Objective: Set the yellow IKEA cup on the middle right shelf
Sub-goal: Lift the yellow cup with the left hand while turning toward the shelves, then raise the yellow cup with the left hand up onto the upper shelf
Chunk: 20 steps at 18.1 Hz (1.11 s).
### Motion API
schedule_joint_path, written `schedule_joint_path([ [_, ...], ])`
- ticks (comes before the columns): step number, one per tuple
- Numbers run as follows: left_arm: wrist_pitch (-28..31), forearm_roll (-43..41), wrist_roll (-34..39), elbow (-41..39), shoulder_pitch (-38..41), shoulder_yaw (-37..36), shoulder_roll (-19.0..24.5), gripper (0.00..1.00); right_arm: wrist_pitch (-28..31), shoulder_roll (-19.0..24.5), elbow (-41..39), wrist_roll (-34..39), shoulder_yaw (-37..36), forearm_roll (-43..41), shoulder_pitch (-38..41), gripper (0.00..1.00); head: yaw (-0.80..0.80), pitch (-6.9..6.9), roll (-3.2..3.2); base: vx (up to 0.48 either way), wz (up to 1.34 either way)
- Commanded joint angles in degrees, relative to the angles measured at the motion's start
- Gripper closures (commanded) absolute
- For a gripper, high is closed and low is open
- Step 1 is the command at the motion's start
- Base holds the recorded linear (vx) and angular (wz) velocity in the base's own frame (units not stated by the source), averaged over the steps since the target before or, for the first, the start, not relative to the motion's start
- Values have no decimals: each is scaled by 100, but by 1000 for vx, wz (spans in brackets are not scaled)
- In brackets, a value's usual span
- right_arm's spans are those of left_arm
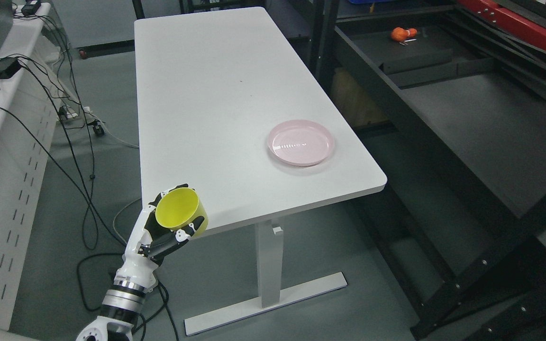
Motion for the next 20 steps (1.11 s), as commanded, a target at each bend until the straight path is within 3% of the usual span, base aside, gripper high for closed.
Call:
schedule_joint_path([
  [1, 5, 11, 5, -211, 39, -74, 100, 99, 4, -100, 0, -5, 97, -141, 80, 1, 0, 0, 0, -273, -484],
  [8, -3, 20, 5, -281, 48, -75, 100, 99, 4, -100, 0, -5, 97, -141, 80, 1, 0, 0, 0, -253, -789],
  [20, -3, 20, 14, -483, 39, -188, 100, 99, 4, -100, 0, -5, 97, -141, 80, 0, 0, -1, 0, -167, -1178],
])
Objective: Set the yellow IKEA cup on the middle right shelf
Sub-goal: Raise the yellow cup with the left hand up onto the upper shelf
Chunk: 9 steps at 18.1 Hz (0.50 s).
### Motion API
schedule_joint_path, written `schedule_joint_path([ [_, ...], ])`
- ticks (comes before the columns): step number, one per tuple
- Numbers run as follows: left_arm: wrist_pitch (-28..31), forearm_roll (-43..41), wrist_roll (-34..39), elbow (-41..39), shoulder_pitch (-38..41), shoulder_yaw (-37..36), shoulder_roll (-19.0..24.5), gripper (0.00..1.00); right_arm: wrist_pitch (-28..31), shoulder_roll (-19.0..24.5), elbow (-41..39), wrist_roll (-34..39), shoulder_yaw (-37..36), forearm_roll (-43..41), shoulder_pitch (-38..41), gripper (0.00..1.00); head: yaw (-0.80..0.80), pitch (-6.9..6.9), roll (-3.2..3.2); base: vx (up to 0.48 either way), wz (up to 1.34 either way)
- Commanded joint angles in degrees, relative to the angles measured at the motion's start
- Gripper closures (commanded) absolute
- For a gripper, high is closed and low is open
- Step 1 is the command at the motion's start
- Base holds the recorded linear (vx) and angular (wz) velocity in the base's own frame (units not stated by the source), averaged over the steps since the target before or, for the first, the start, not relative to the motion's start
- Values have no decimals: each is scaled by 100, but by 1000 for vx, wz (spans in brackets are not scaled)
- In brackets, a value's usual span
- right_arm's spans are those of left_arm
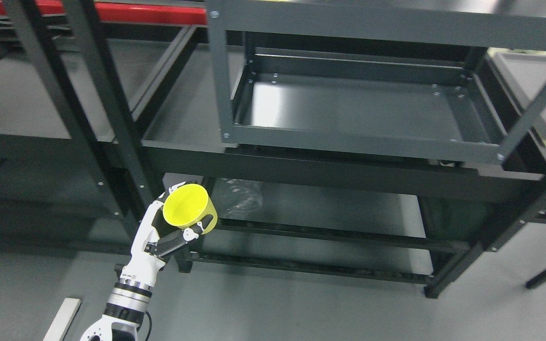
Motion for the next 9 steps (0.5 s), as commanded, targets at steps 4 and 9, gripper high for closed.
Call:
schedule_joint_path([
  [4, -3, -8, 0, -426, -18, -120, 100, 99, 4, -100, 0, -5, 97, -141, 76, 1, 0, -1, 0, -68, -573],
  [9, -212, 1, 0, -787, -140, -558, 100, 99, 4, -100, 0, -5, 97, -141, 76, 1, 0, -1, 0, 35, -131],
])
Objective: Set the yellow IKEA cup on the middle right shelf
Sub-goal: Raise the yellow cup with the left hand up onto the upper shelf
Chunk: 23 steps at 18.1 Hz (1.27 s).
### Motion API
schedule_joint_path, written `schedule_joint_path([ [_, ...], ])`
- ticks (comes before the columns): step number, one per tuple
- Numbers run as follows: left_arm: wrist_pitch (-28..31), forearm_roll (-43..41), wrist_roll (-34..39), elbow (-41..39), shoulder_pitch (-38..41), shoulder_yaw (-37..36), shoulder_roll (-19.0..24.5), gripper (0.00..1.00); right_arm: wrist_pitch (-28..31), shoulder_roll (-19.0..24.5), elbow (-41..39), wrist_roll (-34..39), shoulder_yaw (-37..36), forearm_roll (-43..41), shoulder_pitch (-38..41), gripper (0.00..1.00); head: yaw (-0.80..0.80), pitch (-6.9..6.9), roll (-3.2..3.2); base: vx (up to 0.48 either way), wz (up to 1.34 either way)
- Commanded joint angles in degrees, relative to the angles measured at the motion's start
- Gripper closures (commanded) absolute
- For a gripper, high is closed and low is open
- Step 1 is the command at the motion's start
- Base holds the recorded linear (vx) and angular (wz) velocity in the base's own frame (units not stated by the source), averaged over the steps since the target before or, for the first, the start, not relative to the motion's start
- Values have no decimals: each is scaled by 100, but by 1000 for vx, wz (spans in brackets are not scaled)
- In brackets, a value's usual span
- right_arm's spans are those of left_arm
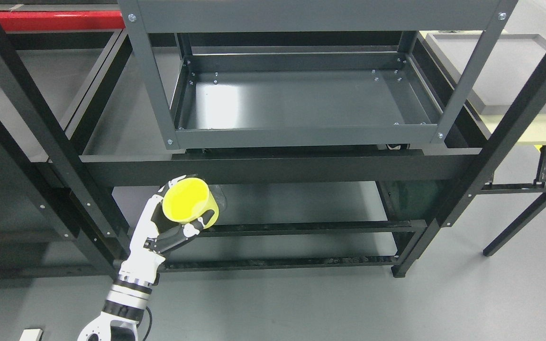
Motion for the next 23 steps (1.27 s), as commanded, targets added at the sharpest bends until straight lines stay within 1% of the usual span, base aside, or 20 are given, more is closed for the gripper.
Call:
schedule_joint_path([
  [1, -271, 1, -7, -466, -212, -627, 100, 99, 4, -100, 1, -5, 97, -141, 82, 1, 0, 0, 0, 49, -35],
  [3, -298, 1, -103, -466, -545, -865, 100, 99, 4, -100, 1, -5, 97, -141, 82, 1, 0, 0, 0, 43, -73],
  [4, -290, 1, -164, -466, -860, -1040, 100, 99, 4, -100, 1, -5, 97, -141, 82, 1, 0, 0, 0, 36, -112],
  [6, -272, 1, -165, -466, -1249, -1287, 100, 99, 4, -100, 1, -5, 97, -141, 82, 1, 0, 0, 0, 51, -98],
  [12, -255, 10, -165, -466, -2224, -1823, 100, 99, 4, -100, 1, -5, 97, -141, 82, 1, 0, 0, 0, 54, -90],
  [14, -228, 141, -156, -466, -2584, -1947, 100, 99, 4, -100, 1, -5, 97, -141, 82, 1, 0, 0, 0, 61, -55],
  [17, 113, 518, -121, -466, -3471, -1965, 100, 99, 4, -100, 1, -5, 97, -141, 82, 1, 0, 0, 0, 58, -56],
  [19, 333, 773, -104, -466, -3929, -2043, 100, 99, 4, -100, 1, -5, 97, -141, 82, 1, 0, -1, 0, 66, -3],
  [20, 404, 888, -34, -466, -4183, -2105, 100, 99, 4, -100, 1, -5, 97, -141, 82, 1, 0, -1, 0, 74, 5],
  [21, 500, 976, 219, -457, -4482, -2192, 100, 100, 4, -100, 1, -5, 97, -141, 82, 1, 0, -1, 0, 74, 5],
  [23, 781, 1160, 1096, -431, -5009, -2325, 100, 100, 4, -100, 1, -5, 97, -141, 82, 1, 0, 0, 0, 88, 37],
])
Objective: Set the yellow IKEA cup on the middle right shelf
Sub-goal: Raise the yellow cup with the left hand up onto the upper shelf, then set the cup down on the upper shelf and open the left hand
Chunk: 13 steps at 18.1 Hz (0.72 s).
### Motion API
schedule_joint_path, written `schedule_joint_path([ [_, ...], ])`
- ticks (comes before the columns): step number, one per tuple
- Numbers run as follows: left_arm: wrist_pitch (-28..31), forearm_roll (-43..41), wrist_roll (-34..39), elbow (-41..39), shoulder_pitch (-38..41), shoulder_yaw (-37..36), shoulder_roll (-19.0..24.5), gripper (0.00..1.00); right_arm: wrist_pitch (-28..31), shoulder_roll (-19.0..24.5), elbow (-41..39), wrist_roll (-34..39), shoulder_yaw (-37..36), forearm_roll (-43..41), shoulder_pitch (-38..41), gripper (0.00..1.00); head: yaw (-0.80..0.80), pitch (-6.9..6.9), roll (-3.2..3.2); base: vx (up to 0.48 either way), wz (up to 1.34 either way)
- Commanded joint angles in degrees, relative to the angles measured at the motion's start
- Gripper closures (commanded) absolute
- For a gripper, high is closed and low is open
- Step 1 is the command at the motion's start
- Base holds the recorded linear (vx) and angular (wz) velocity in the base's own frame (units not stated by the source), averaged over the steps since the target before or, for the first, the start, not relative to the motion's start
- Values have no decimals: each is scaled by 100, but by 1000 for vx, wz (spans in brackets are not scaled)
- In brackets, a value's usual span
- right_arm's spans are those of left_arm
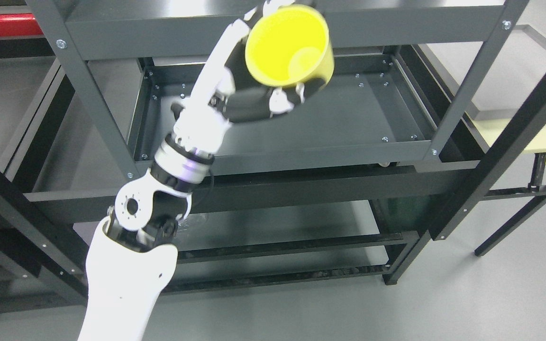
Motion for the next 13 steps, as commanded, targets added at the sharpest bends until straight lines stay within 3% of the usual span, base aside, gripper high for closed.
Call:
schedule_joint_path([
  [1, 604, 553, 1292, 20, -1539, -607, 100, 100, 5, -100, 0, -5, 97, -141, 78, 1, 0, 0, 0, 90, 59],
  [5, 1851, 693, 2509, 414, -2366, -572, 100, 100, 5, -100, 0, -5, 97, -141, 78, 1, 0, 0, 0, 119, 103],
  [8, 2810, 1289, 2650, 1090, -2806, -546, 100, 100, 5, -100, 0, -5, 97, -141, 78, 1, 0, 0, 0, 140, 113],
  [13, 3559, 1722, 2651, 2514, -3150, -476, 100, 100, 5, -100, 0, -5, 97, -141, 78, 1, 0, 0, 0, 86, 117],
])
